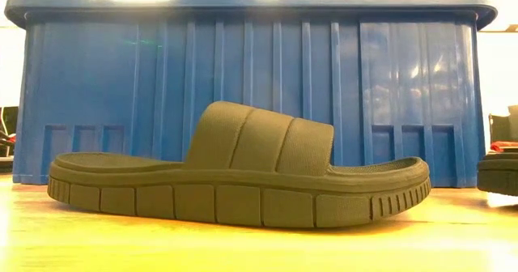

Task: Pick and place slides into bin
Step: Put the pink slipper into the blue bin

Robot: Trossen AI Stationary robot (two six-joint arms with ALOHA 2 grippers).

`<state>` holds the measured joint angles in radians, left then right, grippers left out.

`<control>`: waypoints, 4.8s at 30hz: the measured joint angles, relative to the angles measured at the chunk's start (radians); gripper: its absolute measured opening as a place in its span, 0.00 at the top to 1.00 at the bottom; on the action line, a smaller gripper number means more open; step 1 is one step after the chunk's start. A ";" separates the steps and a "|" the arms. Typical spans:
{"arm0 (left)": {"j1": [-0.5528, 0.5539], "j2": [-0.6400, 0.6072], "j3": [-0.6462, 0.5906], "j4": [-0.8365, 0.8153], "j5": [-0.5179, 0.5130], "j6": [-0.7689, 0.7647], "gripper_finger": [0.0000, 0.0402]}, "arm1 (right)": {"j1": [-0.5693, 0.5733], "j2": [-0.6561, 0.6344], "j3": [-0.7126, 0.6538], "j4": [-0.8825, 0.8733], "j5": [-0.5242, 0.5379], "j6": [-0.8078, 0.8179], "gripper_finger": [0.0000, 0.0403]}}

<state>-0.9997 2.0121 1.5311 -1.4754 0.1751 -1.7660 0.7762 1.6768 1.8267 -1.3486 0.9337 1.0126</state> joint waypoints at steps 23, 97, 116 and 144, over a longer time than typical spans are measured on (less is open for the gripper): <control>0.000 -0.031 0.059 -0.012 -0.047 0.026 1.00 | 0.000 0.000 0.000 0.052 -0.002 -0.048 0.98; 0.844 -0.234 0.716 -0.063 -0.603 1.331 1.00 | -0.150 -0.091 0.000 0.276 -0.252 -0.394 0.98; 1.137 -0.035 0.709 0.112 -0.599 1.600 1.00 | -0.226 -0.117 0.000 0.197 -0.173 -0.372 0.98; 1.244 0.171 0.687 0.258 -0.662 1.542 1.00 | -0.280 -0.297 -0.304 0.233 -0.122 -0.130 0.98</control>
<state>0.2440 2.1827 2.2181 -1.2171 -0.4873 -0.2245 0.4965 1.3796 1.5228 -1.1156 0.8113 0.8826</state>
